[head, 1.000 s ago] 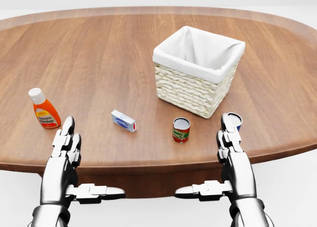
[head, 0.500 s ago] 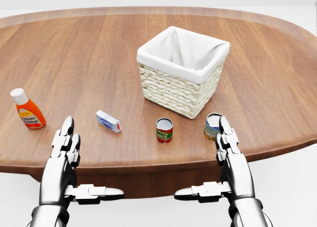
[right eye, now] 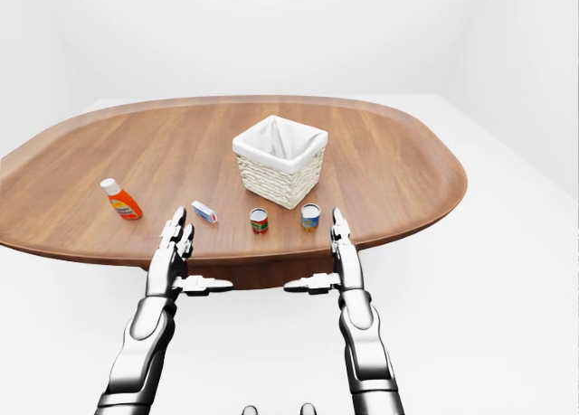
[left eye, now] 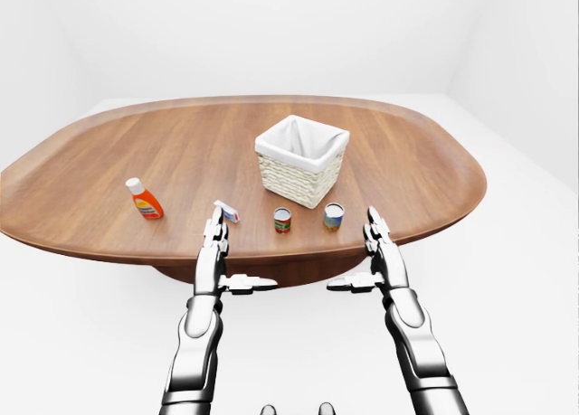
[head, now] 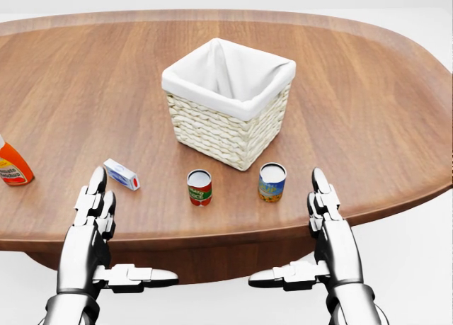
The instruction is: Pick up the alphabet soup and the cream cheese box, and put them in the basket.
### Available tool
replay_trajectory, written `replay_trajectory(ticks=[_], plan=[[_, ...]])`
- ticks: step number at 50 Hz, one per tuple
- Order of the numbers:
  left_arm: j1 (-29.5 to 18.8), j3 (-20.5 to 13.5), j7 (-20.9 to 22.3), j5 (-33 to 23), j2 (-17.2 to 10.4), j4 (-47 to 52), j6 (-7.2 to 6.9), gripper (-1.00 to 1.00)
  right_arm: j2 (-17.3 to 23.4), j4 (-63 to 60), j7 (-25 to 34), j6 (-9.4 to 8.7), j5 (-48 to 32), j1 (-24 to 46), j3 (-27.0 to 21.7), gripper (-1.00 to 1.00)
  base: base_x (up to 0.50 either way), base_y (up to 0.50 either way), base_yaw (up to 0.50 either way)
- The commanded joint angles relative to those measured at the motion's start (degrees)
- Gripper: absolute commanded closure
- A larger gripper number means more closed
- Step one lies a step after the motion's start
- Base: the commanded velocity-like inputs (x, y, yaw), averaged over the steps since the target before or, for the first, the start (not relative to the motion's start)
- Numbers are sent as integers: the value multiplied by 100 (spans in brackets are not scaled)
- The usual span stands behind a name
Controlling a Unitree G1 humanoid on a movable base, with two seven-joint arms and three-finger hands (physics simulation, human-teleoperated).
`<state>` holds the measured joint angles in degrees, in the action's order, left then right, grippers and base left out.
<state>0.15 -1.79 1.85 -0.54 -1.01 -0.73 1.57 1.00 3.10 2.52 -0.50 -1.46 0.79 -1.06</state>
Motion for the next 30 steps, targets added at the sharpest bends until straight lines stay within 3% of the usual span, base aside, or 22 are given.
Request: replay_trajectory(ticks=[1, 4, 11, 15, 17, 20, 23, 30], plan=[[-20, -12, 0, -3, -8, -58, 37, -100, -9, 33, 3, 26, 1, 14, 3, -100, 0, -3, 0], [2, 1, -5, -8, -2, 36, -32, -100, -9, 25, -2, 24, 2, 15, 3, -100, 0, -1, 0], [-8, -5, -4, -9, -4, -5, 4, -100, -3, 60, -18, 31, -13, 28, -3, -100, 0, 0, 0], [15, 10, -9, -15, 3, 66, -43, -100, -2, -60, -16, -2, -32, -22, 8, -100, 0, 0, 0], [3, 4, -8, -15, 1, 3, 9, -100, 9, 99, -7, 97, -22, 26, -16, -100, 0, 0, 0], [35, 23, -8, -39, 0, 88, -31, -100, -14, 111, -97, -14, -6, 62, -55, -100, 12, 0, 0], [3, 7, -3, -38, -5, -33, 58, -100, -8, 94, -129, -43, -6, 66, -51, -100, 4, -1, 0], [27, 13, -3, -43, 0, 62, -12, -100, -6, 111, -232, -55, 42, 94, -97, -100, 3, -1, 0]])
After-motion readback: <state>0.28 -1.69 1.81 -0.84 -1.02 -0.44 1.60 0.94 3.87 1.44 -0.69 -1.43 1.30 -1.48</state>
